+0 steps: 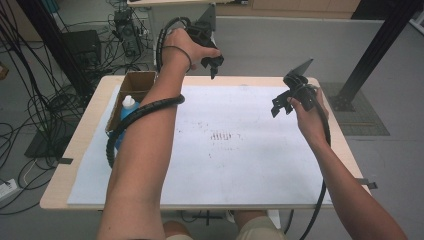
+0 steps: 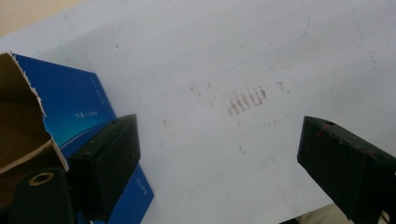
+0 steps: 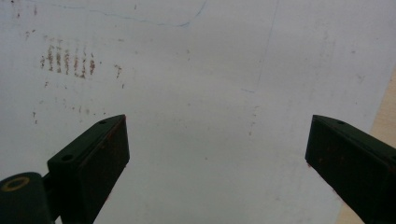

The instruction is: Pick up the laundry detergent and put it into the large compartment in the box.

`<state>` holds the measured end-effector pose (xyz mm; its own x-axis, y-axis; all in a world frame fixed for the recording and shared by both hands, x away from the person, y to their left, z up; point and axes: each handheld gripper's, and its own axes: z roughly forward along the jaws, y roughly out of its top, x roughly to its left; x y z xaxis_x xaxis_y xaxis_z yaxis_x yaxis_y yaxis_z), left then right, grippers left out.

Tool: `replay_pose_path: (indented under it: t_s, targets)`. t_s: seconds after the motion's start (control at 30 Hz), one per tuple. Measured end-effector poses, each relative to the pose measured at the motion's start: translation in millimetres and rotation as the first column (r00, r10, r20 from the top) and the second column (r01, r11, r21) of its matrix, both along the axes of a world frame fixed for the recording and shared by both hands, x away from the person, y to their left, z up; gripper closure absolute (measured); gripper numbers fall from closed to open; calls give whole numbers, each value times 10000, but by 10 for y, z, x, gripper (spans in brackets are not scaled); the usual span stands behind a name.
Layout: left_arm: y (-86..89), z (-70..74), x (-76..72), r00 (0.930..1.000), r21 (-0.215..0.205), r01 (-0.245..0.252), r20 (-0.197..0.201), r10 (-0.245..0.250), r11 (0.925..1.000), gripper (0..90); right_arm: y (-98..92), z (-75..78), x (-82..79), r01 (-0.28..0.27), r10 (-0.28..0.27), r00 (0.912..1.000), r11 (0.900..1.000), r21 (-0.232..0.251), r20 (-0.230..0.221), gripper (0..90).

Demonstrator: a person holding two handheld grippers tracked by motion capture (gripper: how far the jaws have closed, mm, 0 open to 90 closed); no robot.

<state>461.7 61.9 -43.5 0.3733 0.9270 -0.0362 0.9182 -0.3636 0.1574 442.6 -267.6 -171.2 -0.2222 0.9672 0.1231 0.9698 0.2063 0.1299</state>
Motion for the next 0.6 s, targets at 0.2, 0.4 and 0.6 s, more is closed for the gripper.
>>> replay_pose_path:
  t_s: [0.2, 0.4, 0.6]
  targets:
    - [-16, -10, 13, 10000, -4, 53, -58, -53, 10000, 135, 0, 12, -5, -7, 7, 10000, 10000, 2, 7, 65]
    - [-36, -16, 22, 9999, -83, 80, -67, -81, 9999, 135, -3, 13, -1, 15, -15, 10000, 10000, -5, -16, 65]
    - [-46, -37, 34, 9999, -105, 127, -98, -128, 9999, 135, -13, 16, -4, 25, -25, 10000, 10000, -14, -14, 64]
